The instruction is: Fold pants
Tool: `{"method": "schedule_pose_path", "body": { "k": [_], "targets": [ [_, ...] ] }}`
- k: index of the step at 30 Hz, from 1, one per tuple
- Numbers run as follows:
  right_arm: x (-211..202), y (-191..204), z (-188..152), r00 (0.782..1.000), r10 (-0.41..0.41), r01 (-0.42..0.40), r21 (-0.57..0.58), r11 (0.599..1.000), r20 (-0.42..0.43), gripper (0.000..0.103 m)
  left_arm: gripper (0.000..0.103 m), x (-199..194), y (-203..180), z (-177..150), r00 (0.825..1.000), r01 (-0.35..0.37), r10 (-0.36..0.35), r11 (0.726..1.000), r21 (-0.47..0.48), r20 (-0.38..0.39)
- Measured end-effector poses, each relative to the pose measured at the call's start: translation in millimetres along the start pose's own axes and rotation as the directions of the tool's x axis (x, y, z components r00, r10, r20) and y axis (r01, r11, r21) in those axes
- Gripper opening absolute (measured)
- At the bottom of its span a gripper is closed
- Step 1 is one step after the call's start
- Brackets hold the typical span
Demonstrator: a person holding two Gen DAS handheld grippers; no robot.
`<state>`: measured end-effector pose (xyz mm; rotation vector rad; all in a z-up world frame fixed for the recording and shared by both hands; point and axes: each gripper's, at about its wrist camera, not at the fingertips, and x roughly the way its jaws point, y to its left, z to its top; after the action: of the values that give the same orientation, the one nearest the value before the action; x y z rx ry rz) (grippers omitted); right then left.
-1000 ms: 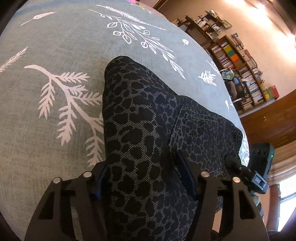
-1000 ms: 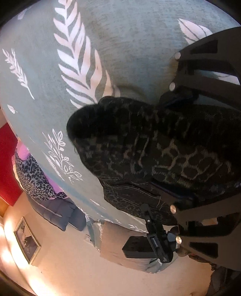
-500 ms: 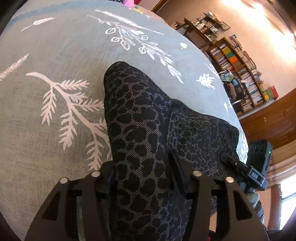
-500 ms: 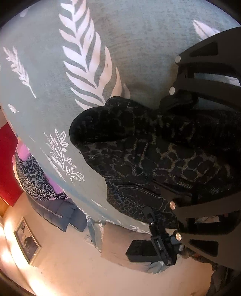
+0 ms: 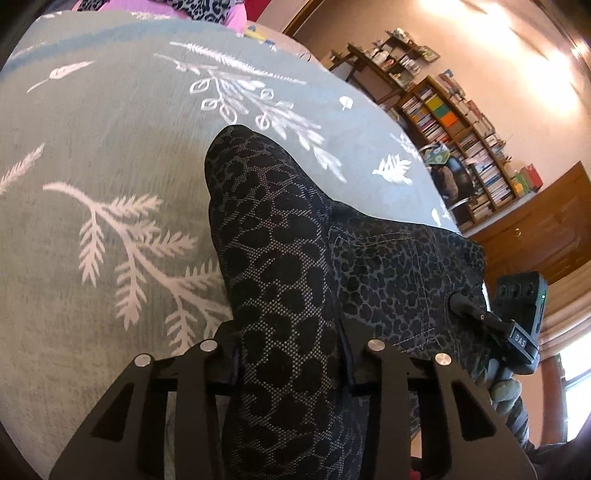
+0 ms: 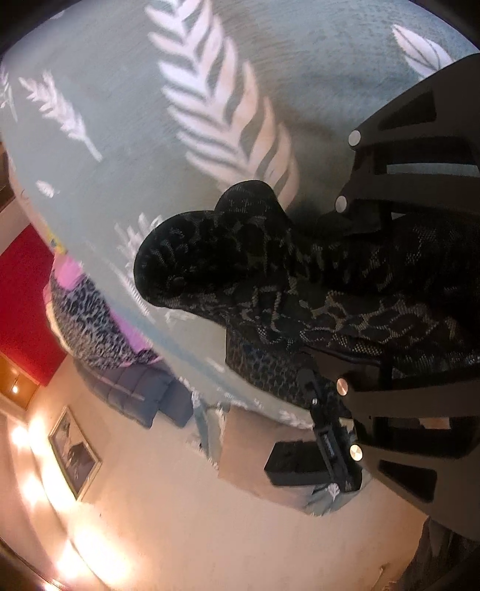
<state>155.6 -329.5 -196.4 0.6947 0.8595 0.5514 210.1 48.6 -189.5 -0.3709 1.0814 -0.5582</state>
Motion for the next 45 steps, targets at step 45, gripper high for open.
{"method": "schedule_pose_path", "body": {
  "k": [45],
  "targets": [
    [150,-72,196,0.988,-0.151,0.152,-0.002,0.988,0.011,0.045,0.048,111,47,189,0.991,-0.116,0.114,0.993,0.026,0.064]
  ]
}}
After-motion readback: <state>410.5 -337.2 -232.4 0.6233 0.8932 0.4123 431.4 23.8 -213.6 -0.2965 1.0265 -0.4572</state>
